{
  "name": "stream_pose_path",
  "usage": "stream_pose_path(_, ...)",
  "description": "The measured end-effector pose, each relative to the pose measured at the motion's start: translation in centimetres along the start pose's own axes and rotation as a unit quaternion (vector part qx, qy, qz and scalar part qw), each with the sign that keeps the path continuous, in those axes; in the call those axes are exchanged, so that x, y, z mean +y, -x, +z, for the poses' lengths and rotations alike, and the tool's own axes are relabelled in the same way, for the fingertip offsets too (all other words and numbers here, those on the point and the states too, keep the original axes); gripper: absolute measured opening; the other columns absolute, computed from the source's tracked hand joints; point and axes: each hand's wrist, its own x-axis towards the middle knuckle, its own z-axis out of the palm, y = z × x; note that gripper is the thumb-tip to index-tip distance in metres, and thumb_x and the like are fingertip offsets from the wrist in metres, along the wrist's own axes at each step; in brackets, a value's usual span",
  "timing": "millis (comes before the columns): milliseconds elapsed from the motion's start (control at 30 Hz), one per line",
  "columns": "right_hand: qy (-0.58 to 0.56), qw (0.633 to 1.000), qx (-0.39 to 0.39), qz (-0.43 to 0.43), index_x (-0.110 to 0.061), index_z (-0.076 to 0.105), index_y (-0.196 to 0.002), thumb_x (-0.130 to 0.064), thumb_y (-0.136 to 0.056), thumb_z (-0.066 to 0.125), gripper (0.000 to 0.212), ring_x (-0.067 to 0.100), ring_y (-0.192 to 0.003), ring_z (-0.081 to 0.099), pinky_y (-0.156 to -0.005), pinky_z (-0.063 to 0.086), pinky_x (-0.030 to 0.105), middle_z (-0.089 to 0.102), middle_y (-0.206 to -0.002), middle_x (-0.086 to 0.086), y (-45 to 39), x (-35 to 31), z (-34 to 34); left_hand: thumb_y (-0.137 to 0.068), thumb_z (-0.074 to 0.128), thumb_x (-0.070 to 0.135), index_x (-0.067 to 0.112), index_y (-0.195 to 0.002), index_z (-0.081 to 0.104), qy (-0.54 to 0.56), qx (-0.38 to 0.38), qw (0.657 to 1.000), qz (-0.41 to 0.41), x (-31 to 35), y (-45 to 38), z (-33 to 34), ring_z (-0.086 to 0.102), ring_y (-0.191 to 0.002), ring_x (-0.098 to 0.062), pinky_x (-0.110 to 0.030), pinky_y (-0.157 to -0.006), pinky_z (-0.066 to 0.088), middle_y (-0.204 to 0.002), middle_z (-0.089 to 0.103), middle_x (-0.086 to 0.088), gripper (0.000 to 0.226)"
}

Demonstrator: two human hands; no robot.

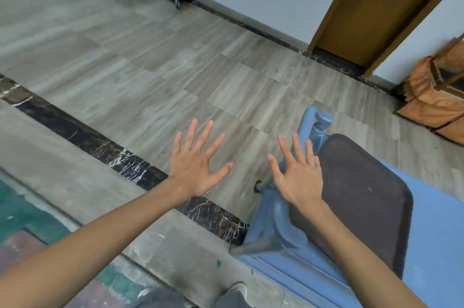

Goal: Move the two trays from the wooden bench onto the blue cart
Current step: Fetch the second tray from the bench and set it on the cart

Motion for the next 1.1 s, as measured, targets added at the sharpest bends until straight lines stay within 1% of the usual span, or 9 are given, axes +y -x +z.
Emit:
stream_pose_path(200,0.002,0.992,-0.049,-0.118,-0.048,0.001,-0.158,-0.077,-0.093,0.008,0.072,0.021,-0.155,-0.014,-0.125,-0.001,0.047,-0.005,-0.169,-0.007,-0.1,-14.4,3.5,-0.081,-0.002,0.086,0.045,-0.157,0.002,-0.004,-0.006,0.992,-0.125,-12.4,6.9,0.9,-0.032,-0.149,-0.026,-0.055,-0.122,-0.007,-0.166,-0.021,0.006,0.086)
stream_pose_path(267,0.009,0.981,-0.072,-0.178,-0.048,0.000,-0.158,-0.078,-0.092,0.006,0.072,0.020,-0.154,-0.016,-0.125,-0.002,0.047,-0.008,-0.169,-0.008,0.7,-20.6,5.0,-0.079,-0.004,0.085,0.044,-0.157,0.002,-0.001,-0.015,0.982,-0.188,-17.2,10.6,1.0,-0.031,-0.149,-0.027,-0.055,-0.122,-0.008,-0.165,-0.022,0.006,0.088)
stream_pose_path(400,0.023,0.965,-0.098,-0.242,-0.046,-0.003,-0.158,-0.077,-0.093,0.005,0.073,0.022,-0.154,-0.018,-0.125,-0.001,0.048,-0.010,-0.168,-0.006,1.4,-27.0,7.1,-0.080,-0.004,0.084,0.043,-0.158,0.000,0.026,-0.033,0.966,-0.253,-21.7,15.2,1.1,-0.029,-0.149,-0.027,-0.055,-0.121,-0.009,-0.167,-0.019,0.004,0.088)
stream_pose_path(533,0.033,0.935,-0.138,-0.324,-0.045,-0.005,-0.158,-0.075,-0.094,0.007,0.072,0.023,-0.154,-0.018,-0.125,-0.002,0.048,-0.012,-0.169,-0.006,3.4,-34.7,9.6,-0.082,0.000,0.082,0.042,-0.158,0.001,0.042,-0.054,0.937,-0.342,-26.4,21.8,2.3,-0.028,-0.150,-0.028,-0.056,-0.122,-0.004,-0.167,-0.019,0.003,0.086)
stream_pose_path(600,0.038,0.920,-0.150,-0.361,-0.045,-0.004,-0.158,-0.074,-0.095,0.010,0.071,0.022,-0.154,-0.016,-0.125,-0.002,0.047,-0.011,-0.169,-0.006,4.4,-38.1,10.8,-0.080,-0.004,0.082,0.042,-0.158,-0.001,0.046,-0.061,0.922,-0.379,-28.2,24.6,3.0,-0.026,-0.151,-0.029,-0.057,-0.122,-0.001,-0.167,-0.019,0.003,0.088)
stream_pose_path(767,0.042,0.876,-0.172,-0.448,-0.044,0.000,-0.159,-0.071,-0.096,0.014,0.071,0.022,-0.155,-0.012,-0.124,0.000,0.046,-0.007,-0.170,-0.006,6.6,-46.4,13.6,-0.077,-0.008,0.082,0.040,-0.159,-0.001,0.063,-0.061,0.877,-0.473,-32.6,30.7,5.0,-0.027,-0.150,-0.029,-0.056,-0.122,-0.004,-0.167,-0.018,0.003,0.091)
stream_pose_path(867,0.040,0.851,-0.180,-0.491,-0.043,0.002,-0.160,-0.071,-0.096,0.016,0.071,0.022,-0.155,-0.012,-0.125,0.002,0.046,-0.005,-0.170,-0.006,7.3,-51.8,15.4,-0.079,-0.006,0.081,0.041,-0.158,-0.002,0.065,-0.054,0.851,-0.519,-36.1,33.0,5.6,-0.028,-0.150,-0.028,-0.056,-0.122,-0.004,-0.165,-0.022,0.006,0.089)
stream_pose_path(1000,0.060,0.822,-0.189,-0.533,-0.043,0.001,-0.160,-0.074,-0.094,0.012,0.073,0.022,-0.155,-0.014,-0.125,-0.002,0.046,-0.007,-0.170,-0.006,7.8,-59.4,18.3,-0.081,-0.003,0.081,0.041,-0.158,-0.002,0.066,-0.025,0.826,-0.559,-41.5,35.0,5.7,-0.027,-0.151,-0.028,-0.056,-0.122,-0.005,-0.166,-0.020,0.005,0.087)
stream_pose_path(1100,0.073,0.802,-0.193,-0.561,-0.042,0.002,-0.160,-0.075,-0.093,0.008,0.075,0.022,-0.155,-0.014,-0.124,-0.002,0.049,-0.008,-0.170,-0.005,8.1,-65.8,19.7,-0.082,-0.001,0.080,0.041,-0.158,-0.003,0.078,-0.017,0.791,-0.606,-46.1,35.7,5.4,-0.027,-0.151,-0.028,-0.055,-0.122,-0.005,-0.167,-0.019,0.005,0.086)
